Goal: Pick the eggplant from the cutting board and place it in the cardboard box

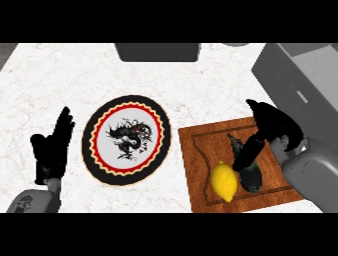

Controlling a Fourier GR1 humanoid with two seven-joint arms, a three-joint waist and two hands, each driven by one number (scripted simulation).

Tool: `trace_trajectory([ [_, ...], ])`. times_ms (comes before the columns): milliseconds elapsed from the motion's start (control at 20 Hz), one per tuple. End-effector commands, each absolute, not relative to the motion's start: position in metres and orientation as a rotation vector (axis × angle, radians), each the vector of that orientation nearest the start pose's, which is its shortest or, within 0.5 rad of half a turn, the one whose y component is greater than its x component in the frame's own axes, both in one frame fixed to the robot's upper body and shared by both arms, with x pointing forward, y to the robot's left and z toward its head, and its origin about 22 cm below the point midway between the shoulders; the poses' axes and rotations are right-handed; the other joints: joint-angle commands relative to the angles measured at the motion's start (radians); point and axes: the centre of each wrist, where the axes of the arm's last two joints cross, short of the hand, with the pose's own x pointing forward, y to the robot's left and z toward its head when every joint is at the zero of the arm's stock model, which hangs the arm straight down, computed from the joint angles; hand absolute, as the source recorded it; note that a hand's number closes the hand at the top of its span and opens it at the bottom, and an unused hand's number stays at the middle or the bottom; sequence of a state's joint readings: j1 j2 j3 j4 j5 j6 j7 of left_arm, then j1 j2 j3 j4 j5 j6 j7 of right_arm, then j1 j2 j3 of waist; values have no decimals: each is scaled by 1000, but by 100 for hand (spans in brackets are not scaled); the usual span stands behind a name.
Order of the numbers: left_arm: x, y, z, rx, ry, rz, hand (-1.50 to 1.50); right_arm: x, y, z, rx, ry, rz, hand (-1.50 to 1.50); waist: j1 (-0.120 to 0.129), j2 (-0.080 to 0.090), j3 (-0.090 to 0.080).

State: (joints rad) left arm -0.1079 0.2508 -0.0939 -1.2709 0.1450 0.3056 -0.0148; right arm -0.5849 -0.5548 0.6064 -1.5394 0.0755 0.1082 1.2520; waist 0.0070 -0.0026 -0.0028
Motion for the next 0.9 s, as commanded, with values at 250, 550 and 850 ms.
trace_trajectory([
  [250,268,272,-30,317,-1374,64,0,322,-155,108,-770,-414,805,-150,-9,-2,1],
  [550,266,272,-20,288,-1383,57,0,324,-164,99,-793,-351,830,-150,-7,-3,2],
  [850,267,269,-33,329,-1378,62,0,324,-153,92,-784,-338,860,-150,-17,-2,1],
])
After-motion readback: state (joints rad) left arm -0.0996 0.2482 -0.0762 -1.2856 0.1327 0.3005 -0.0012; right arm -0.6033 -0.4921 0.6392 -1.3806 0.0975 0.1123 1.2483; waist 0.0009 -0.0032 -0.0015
